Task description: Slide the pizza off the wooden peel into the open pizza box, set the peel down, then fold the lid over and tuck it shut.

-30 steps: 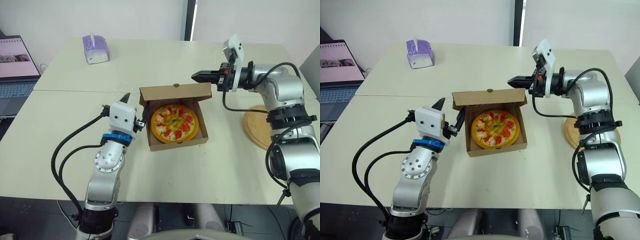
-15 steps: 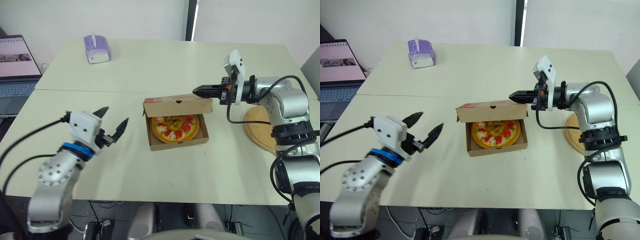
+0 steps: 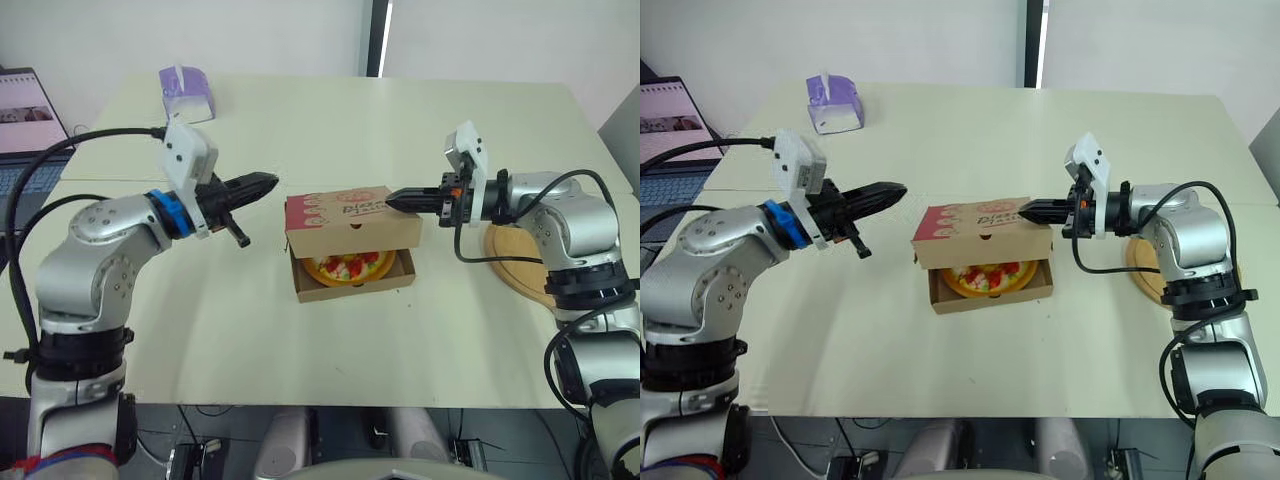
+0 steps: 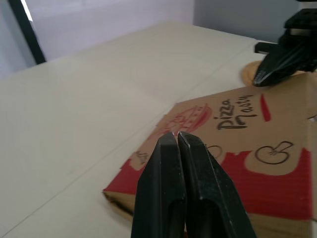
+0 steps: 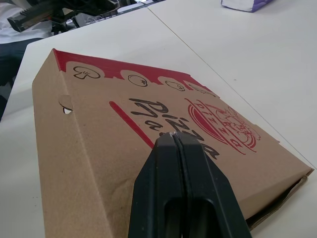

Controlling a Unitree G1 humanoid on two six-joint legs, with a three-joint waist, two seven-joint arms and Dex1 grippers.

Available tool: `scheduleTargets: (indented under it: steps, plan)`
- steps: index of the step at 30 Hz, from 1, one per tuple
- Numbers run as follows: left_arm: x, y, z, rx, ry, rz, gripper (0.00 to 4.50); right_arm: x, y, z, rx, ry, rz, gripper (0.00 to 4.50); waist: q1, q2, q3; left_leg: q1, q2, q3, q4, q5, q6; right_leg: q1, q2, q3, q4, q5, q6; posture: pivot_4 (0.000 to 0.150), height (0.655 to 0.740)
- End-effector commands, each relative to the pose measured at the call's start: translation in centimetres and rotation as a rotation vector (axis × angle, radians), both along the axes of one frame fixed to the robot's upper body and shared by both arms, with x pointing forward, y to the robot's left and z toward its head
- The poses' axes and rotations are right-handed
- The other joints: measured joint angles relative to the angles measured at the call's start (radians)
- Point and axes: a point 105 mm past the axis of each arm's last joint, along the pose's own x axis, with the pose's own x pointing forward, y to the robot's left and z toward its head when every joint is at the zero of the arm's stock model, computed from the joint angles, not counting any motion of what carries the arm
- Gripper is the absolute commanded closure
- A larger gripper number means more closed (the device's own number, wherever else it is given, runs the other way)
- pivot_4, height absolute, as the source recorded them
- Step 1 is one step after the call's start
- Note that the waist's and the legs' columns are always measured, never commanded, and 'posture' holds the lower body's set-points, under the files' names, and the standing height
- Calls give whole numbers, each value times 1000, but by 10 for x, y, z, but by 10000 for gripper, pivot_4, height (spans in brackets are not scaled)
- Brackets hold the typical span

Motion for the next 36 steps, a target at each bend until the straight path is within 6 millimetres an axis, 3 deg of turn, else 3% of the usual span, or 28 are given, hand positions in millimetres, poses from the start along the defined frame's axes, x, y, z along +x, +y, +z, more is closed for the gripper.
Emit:
scheduleTargets:
  steps: [1, 7, 14, 18, 22, 26, 32, 36]
  plan:
    - [-3, -12, -6, 70, 58, -103, 44433, -6, 2, 4, -5, -43, 17, 45000, 0, 0, 0, 0, 0, 0, 0, 0, 0, 0, 0, 0, 0, 0, 0, 1500, 7400]
    - [-4, -20, -34, 195, 83, -165, 44433, -10, 1, -1, -23, -55, 15, 45000, 1, 0, 0, 0, -1, 0, 0, 0, 0, 0, 0, 1, -1, 0, 0, 1500, 7400]
    - [2, -22, -44, 217, 80, -159, 44433, -18, -1, 0, -42, -85, 15, 45000, 2, 0, 0, 0, -1, 0, 1, 0, 0, 0, 0, 1, 0, 0, 0, 1500, 7400]
    - [3, -22, -45, 217, 81, -165, 44433, -22, -6, 9, -92, -259, 11, 45000, 3, 0, 0, -1, -1, 0, 1, 0, 0, 0, 0, 1, 0, 0, 0, 1500, 7400]
    - [4, -22, -49, 235, 78, -168, 45000, -37, -13, 8, -215, -468, 109, 36024, 3, 0, 0, -1, -1, 0, 1, 0, 0, 0, 0, 0, 0, 0, 0, 1500, 7400]
    - [4, -22, -49, 233, 77, -171, 45000, -48, -18, -6, -326, -575, 216, 21161, 3, 0, 0, 0, -1, 1, 1, 0, 0, 1, 0, 0, 0, 0, 0, 1500, 7400]
    - [5, -24, -51, 238, 66, -174, 45000, -39, -23, -27, -405, -618, 237, 417, 2, 0, 0, 0, 0, 1, 2, 0, 0, 1, 1, 1, 1, 0, 0, 1500, 7400]
    - [4, -23, -52, 240, 67, -174, 45000, -27, -25, -34, -446, -643, 201, 417, 2, 0, 0, 0, 0, 1, 2, 0, 0, 1, 1, 1, 1, 0, 0, 1500, 7400]
